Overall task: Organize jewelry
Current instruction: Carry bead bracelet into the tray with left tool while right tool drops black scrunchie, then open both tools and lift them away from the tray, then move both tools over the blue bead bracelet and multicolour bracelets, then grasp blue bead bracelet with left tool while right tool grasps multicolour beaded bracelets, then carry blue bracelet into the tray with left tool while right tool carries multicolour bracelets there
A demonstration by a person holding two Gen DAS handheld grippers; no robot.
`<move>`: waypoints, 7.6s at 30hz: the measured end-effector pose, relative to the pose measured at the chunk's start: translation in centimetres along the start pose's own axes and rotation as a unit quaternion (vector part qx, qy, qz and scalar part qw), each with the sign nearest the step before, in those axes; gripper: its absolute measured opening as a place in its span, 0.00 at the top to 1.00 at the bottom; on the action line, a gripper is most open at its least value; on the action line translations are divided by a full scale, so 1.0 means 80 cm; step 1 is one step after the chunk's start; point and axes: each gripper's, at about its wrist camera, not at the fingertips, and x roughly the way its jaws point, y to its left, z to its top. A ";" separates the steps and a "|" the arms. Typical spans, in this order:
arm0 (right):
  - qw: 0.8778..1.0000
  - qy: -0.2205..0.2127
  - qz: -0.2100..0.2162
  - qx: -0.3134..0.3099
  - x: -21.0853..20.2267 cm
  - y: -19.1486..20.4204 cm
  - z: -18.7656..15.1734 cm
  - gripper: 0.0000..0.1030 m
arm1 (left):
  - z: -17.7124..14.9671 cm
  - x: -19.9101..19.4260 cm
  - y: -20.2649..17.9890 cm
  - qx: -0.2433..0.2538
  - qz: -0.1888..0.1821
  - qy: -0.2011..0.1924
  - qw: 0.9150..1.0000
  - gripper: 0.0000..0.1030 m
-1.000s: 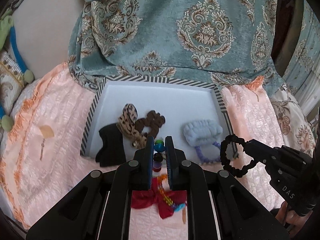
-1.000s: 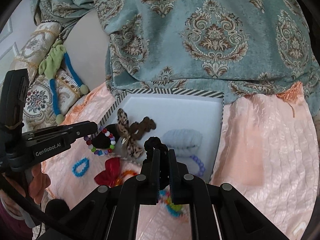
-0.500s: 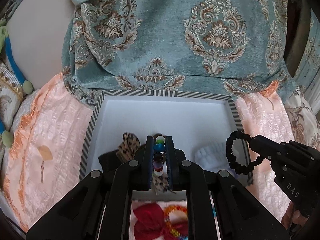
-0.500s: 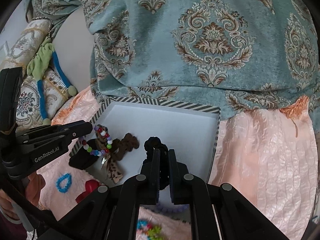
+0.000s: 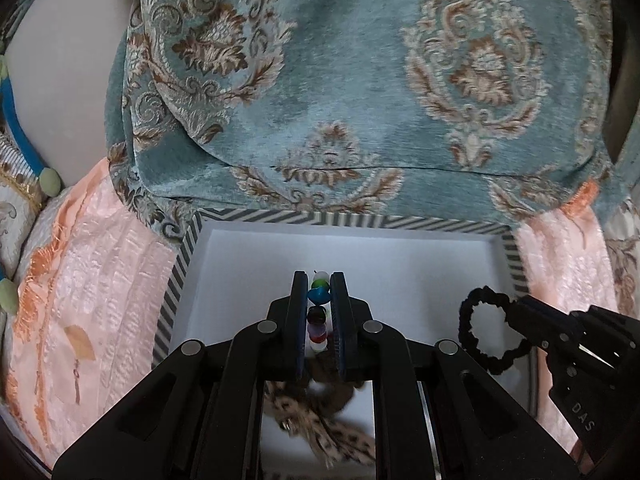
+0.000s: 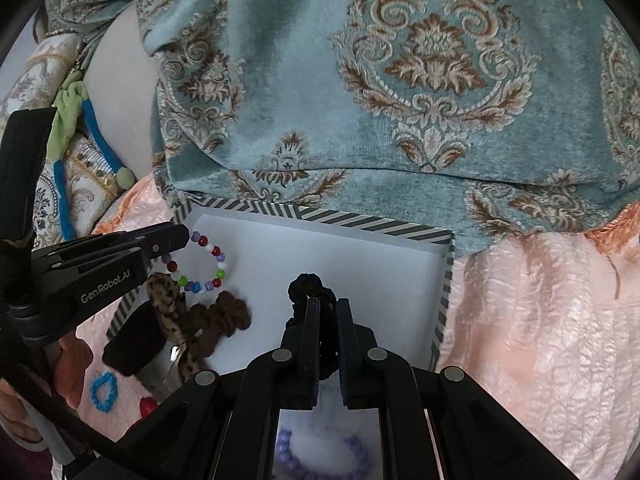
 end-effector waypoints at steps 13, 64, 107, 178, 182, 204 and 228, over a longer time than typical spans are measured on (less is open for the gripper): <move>0.998 0.027 -0.056 0.007 0.069 -0.026 0.007 0.94 | -0.010 0.066 0.048 -0.032 0.054 0.033 0.997 0.90; 0.998 -0.028 -0.040 -0.032 -0.149 0.054 -0.116 0.39 | -0.177 -0.166 0.137 -0.058 0.008 -0.011 0.998 0.42; 1.000 0.026 -0.011 0.009 -0.083 0.042 -0.213 0.39 | -0.298 -0.133 0.212 -0.166 0.014 0.051 0.985 0.42; 0.998 0.041 0.033 0.025 -0.047 0.031 -0.211 0.86 | -0.283 -0.070 0.208 -0.195 0.034 0.066 0.978 0.55; 0.999 0.035 0.034 0.015 -0.055 0.036 -0.212 0.88 | -0.279 -0.064 0.195 -0.166 0.049 0.058 0.983 0.79; 0.995 -0.052 0.084 0.005 -0.176 0.058 -0.176 0.88 | -0.242 -0.184 0.161 -0.121 -0.030 -0.013 0.992 0.91; 0.995 -0.070 0.069 -0.022 -0.195 0.067 -0.139 0.88 | -0.185 -0.209 0.088 -0.045 -0.013 -0.050 0.998 0.90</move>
